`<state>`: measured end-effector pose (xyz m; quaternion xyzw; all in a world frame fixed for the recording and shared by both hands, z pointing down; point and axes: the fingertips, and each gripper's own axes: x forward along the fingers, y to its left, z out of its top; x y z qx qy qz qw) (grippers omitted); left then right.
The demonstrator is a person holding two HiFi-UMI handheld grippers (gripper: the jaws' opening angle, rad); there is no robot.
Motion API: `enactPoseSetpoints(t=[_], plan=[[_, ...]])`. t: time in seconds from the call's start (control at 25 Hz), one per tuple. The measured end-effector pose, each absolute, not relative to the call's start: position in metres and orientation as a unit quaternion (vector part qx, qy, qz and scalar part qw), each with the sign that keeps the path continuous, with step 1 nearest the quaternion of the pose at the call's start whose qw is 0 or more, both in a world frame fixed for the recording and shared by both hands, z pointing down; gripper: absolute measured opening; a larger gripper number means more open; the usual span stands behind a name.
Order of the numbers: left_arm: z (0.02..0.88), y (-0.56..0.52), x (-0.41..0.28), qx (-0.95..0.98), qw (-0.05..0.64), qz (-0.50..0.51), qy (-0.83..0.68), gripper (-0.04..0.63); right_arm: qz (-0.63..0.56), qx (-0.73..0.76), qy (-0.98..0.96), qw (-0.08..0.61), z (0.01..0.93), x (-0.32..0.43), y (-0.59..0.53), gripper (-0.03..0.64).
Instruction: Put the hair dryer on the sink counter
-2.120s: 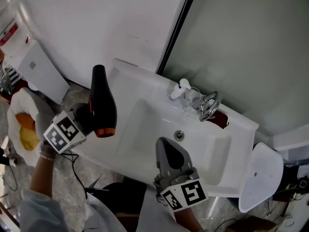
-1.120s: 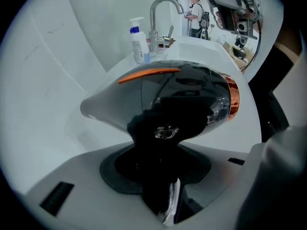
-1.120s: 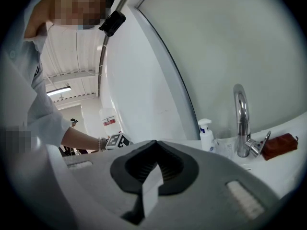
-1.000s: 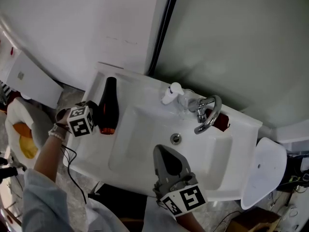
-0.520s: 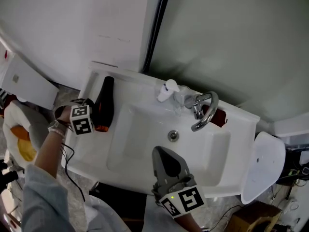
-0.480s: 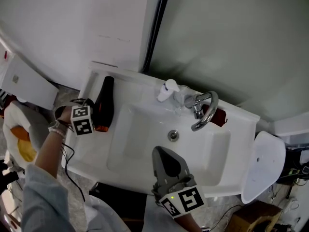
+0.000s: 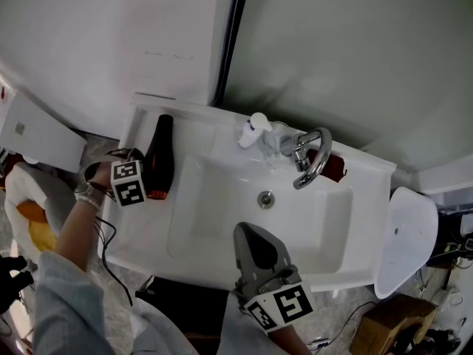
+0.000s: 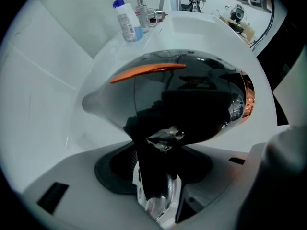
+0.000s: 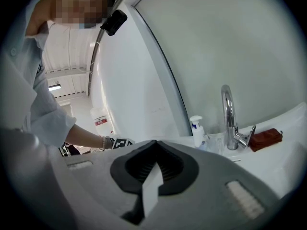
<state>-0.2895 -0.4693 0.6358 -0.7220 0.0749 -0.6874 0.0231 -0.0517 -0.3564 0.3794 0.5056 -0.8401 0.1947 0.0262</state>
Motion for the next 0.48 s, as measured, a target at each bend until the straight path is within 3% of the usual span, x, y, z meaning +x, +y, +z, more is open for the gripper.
enactPoseSetpoints(t=[0.48], plan=[[0.631, -0.475, -0.290, -0.728, 0.028, -0.681, 0.077, 0.257, 0.193, 0.525, -0.829, 0.030, 0.374, -0.060, -0.332, -0.003]])
